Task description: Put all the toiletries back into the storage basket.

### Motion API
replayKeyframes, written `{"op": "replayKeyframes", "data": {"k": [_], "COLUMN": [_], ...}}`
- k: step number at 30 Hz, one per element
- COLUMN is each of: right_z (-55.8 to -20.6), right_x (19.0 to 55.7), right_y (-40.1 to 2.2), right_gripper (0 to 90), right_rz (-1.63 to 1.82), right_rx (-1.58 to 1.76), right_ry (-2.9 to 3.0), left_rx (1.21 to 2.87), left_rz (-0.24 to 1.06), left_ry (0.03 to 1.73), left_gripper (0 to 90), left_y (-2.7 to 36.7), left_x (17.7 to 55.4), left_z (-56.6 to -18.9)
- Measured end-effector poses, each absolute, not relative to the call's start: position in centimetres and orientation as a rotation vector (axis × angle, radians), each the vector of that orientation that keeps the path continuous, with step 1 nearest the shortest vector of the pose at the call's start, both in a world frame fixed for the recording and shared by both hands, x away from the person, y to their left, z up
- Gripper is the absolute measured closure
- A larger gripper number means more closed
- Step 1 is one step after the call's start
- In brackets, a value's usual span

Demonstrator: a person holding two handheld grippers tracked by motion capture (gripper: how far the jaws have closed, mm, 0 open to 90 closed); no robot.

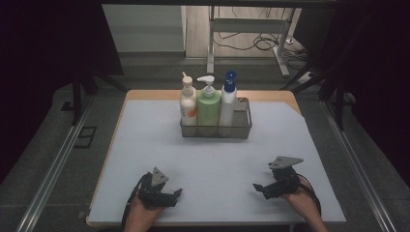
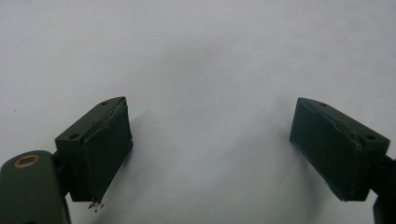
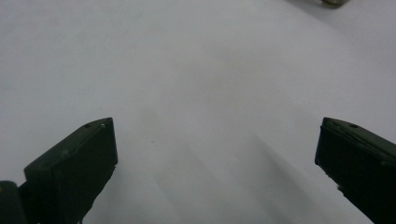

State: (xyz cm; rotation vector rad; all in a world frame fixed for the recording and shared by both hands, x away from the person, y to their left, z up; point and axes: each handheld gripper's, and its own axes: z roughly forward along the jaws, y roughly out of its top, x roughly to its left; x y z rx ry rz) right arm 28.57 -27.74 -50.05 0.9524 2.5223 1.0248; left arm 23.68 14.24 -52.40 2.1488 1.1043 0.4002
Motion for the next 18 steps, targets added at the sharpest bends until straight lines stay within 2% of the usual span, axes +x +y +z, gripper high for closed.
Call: {"op": "replayKeyframes", "data": {"k": [18], "right_z": [-52.2], "right_x": [27.9], "right_y": [-27.2], "right_gripper": [0.0], "right_rz": [1.010], "right_rx": [0.947], "right_ry": [2.526], "left_rx": [2.149], "left_rz": [0.402], "left_ry": [1.104], "left_gripper": [12.5], "left_y": [14.2], "left_x": [23.7], "left_z": [-52.4]}}
